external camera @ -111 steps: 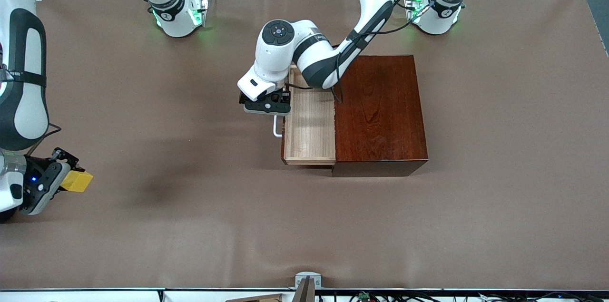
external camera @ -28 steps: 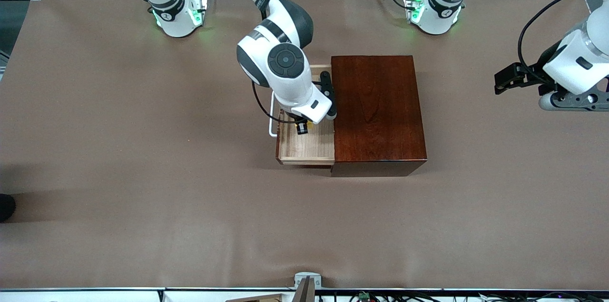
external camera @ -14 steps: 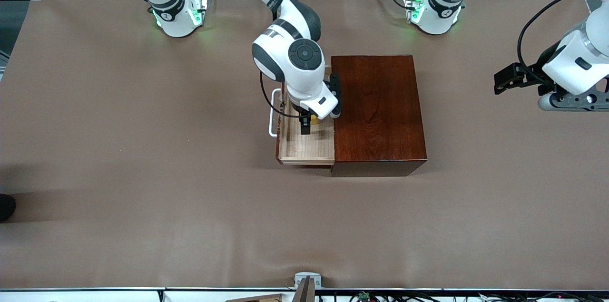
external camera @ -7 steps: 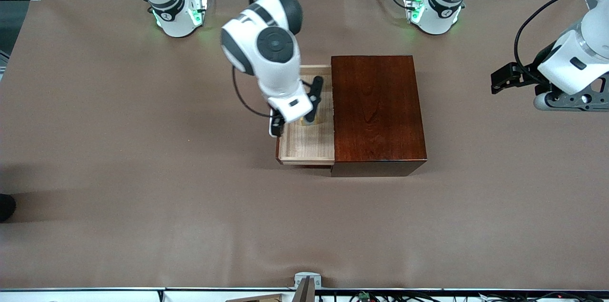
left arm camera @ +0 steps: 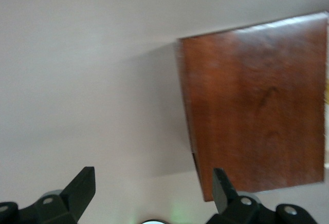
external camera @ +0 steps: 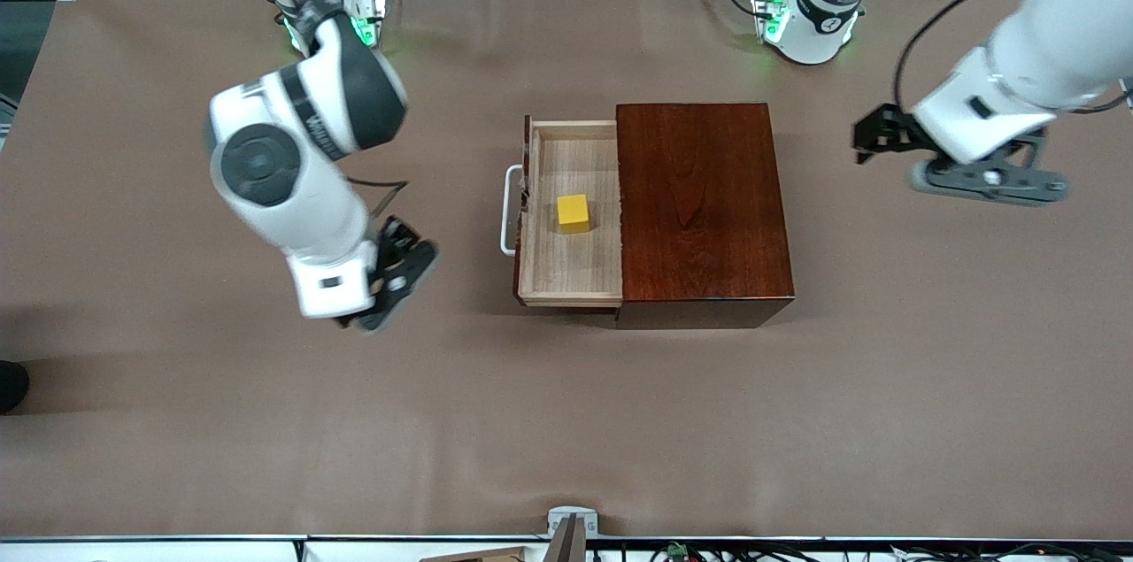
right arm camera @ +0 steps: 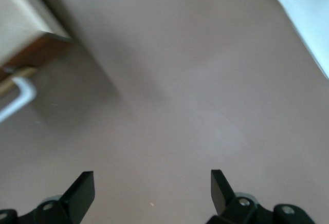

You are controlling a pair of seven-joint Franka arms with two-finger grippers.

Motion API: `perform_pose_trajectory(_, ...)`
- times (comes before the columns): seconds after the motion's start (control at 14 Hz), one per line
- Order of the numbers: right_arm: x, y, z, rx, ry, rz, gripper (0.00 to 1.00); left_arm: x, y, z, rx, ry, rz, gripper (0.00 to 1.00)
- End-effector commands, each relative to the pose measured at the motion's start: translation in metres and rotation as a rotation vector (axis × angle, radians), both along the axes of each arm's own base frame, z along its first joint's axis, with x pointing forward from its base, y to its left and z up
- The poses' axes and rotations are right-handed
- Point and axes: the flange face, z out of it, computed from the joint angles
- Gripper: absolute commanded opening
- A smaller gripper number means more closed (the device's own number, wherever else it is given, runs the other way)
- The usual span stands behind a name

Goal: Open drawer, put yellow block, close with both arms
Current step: 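Open the right gripper and lift it away from the drawer, then move the left gripper to the drawer front while the right gripper retracts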

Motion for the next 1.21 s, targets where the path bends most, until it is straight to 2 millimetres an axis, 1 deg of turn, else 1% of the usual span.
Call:
perform_pose_trajectory(0.0, 0.016, -0.066, 0.008, 0.013, -0.006, -0.133, 1.00, -0.026, -0.081, -0.009, -0.023, 0.013, -0.143, 1.00)
perform_pose_trajectory(0.07, 0.025, -0.100, 0.009, 0.016, -0.016, -0.183, 1.00, -0.039, -0.114, -0.014, -0.026, 0.017, -0.208, 1.00)
perform_pose_trajectory(0.14, 0.031, -0.131, 0.008, 0.020, -0.026, -0.229, 1.00, -0.051, -0.147, -0.016, -0.046, -0.002, -0.283, 1.00)
perform_pose_trajectory(0.21, 0.035, -0.155, 0.008, 0.020, -0.028, -0.264, 1.00, -0.060, -0.173, -0.014, -0.069, -0.022, -0.342, 1.00)
perform_pose_trajectory(0.28, 0.036, -0.177, 0.009, 0.020, -0.029, -0.295, 1.00, -0.073, -0.199, -0.011, -0.090, -0.033, -0.432, 1.00)
perform_pose_trajectory(0.36, 0.036, -0.203, 0.012, 0.018, -0.031, -0.333, 1.00, -0.084, -0.227, -0.014, -0.115, -0.037, -0.553, 1.00)
perform_pose_trajectory(0.43, 0.034, -0.225, 0.017, 0.016, -0.030, -0.363, 1.00, -0.088, -0.251, -0.017, -0.160, -0.060, -0.688, 1.00)
perform_pose_trajectory(0.5, 0.029, -0.243, 0.026, 0.016, -0.036, -0.391, 1.00, -0.093, -0.274, -0.023, -0.197, -0.078, -0.819, 1.00)
perform_pose_trajectory(0.57, 0.021, -0.256, 0.032, 0.012, -0.037, -0.411, 1.00, -0.099, -0.299, -0.031, -0.235, -0.107, -0.932, 1.00)
perform_pose_trajectory(0.64, 0.012, -0.263, 0.042, 0.008, -0.044, -0.422, 1.00, -0.102, -0.328, -0.044, -0.284, -0.159, -1.015, 1.00)
perform_pose_trajectory(0.71, 0.003, -0.280, 0.050, -0.006, -0.048, -0.452, 1.00, -0.104, -0.350, -0.060, -0.324, -0.198, -1.064, 1.00)
perform_pose_trajectory(0.85, -0.019, -0.297, 0.072, -0.013, -0.061, -0.487, 1.00, -0.102, -0.387, -0.092, -0.402, -0.275, -1.108, 1.00)
perform_pose_trajectory(0.93, -0.030, -0.308, 0.082, -0.015, -0.062, -0.509, 1.00, -0.105, -0.403, -0.108, -0.429, -0.298, -1.142, 1.00)
perform_pose_trajectory(1.0, -0.036, -0.318, 0.086, -0.012, -0.045, -0.533, 1.00, -0.100, -0.413, -0.123, -0.454, -0.335, -1.177, 1.00)
perform_pose_trajectory(1.07, -0.044, -0.327, 0.095, 0.017, -0.030, -0.563, 1.00, -0.099, -0.422, -0.138, -0.472, -0.366, -1.218, 1.00)
perform_pose_trajectory(1.14, -0.052, -0.337, 0.105, 0.044, -0.027, -0.594, 1.00, -0.097, -0.427, -0.148, -0.481, -0.386, -1.236, 1.00)
